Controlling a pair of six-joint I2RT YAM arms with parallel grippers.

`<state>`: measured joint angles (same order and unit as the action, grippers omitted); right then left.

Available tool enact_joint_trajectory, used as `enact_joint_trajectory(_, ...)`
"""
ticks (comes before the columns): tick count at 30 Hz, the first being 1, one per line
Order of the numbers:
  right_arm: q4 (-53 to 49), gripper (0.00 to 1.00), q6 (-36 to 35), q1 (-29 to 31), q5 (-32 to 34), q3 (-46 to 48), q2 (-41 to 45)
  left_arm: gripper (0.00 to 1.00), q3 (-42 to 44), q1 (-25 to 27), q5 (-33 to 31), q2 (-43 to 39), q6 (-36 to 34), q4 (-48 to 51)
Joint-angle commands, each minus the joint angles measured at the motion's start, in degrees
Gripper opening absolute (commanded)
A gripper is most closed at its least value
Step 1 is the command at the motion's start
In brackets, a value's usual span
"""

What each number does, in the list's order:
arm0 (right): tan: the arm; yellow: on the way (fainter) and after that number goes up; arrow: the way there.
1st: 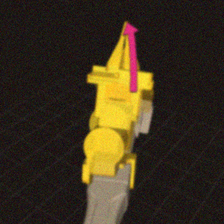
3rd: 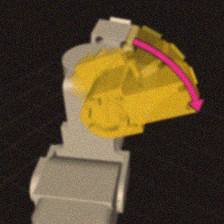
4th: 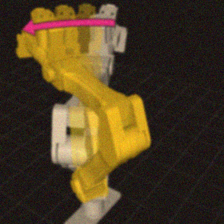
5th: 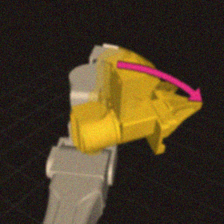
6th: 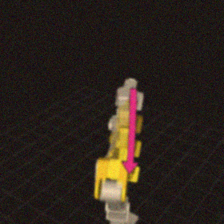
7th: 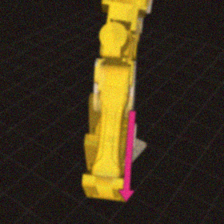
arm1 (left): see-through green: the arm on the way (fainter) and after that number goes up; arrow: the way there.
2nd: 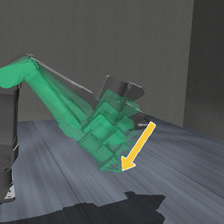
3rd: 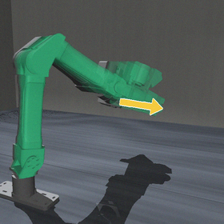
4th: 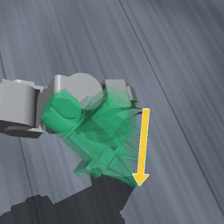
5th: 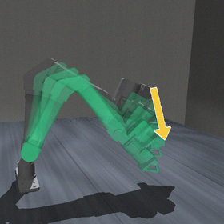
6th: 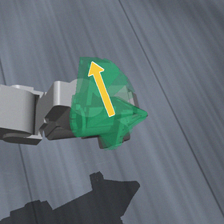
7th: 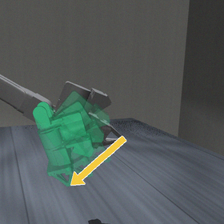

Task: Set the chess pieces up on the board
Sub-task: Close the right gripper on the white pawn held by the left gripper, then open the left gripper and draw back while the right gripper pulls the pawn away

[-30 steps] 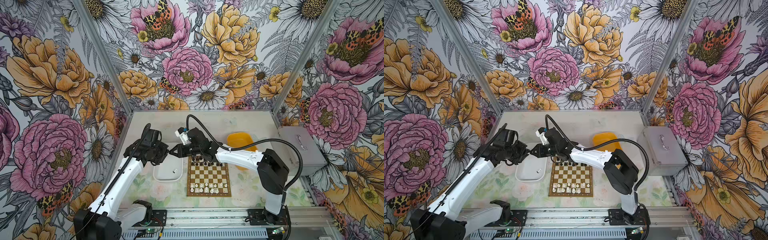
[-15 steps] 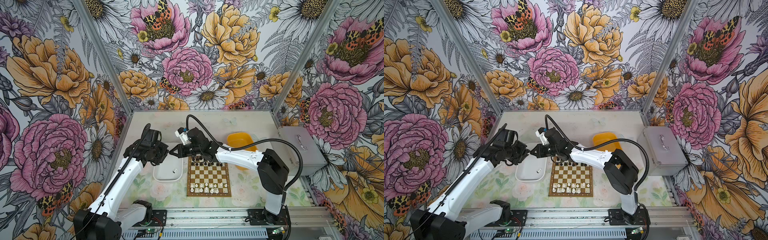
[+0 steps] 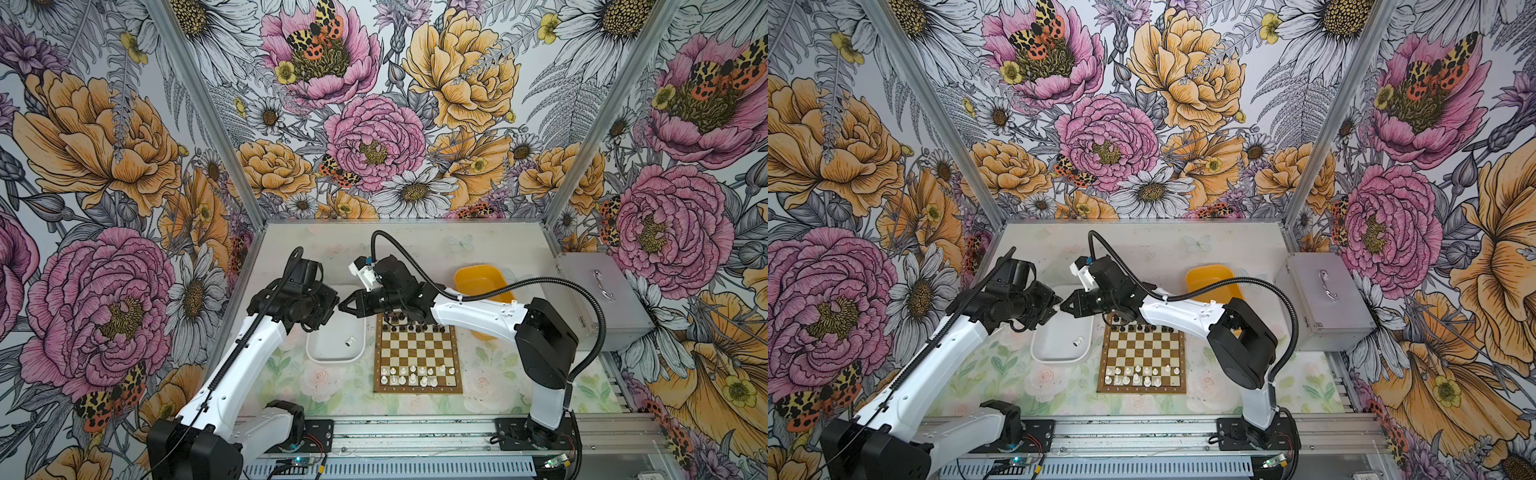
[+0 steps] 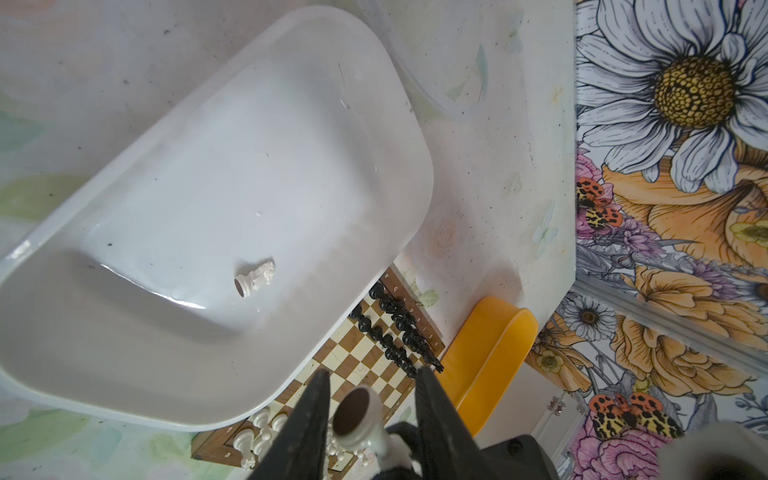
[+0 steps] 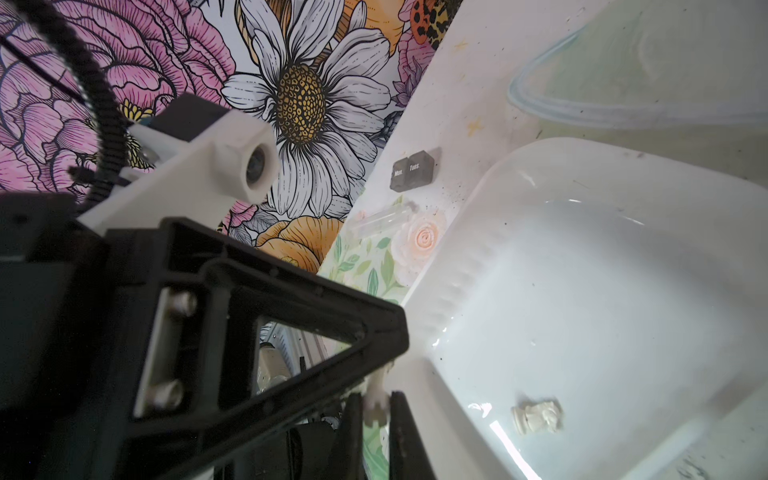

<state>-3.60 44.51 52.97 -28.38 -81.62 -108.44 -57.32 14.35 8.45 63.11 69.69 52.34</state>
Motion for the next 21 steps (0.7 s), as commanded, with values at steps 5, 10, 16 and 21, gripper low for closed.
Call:
enact_joint_trajectory(5, -1.79, 0.06, -2.04, -0.28, 0.06, 0.1, 3.23, 0.44, -0.38, -0.8, 0.56, 0.08, -1.71, -0.92)
enact_joint_trajectory(10, -5.22, 0.06, -3.85, -1.49, 0.61, 1.57, 5.26, 0.47, 1.77, -2.73, 1.54, -1.28, -2.05, -0.85)
enact_joint_trajectory(16, -15.59, 0.05, -8.61, -3.94, 2.54, 3.81, 10.62, 0.55, 2.99, -6.47, 1.63, -1.84, -7.6, -0.2)
enact_joint_trajectory(21, -24.2, 0.05, -11.88, -5.44, 6.16, 8.79, 18.65, 0.89, 0.39, -5.46, -0.65, 1.6, -14.37, 2.35)
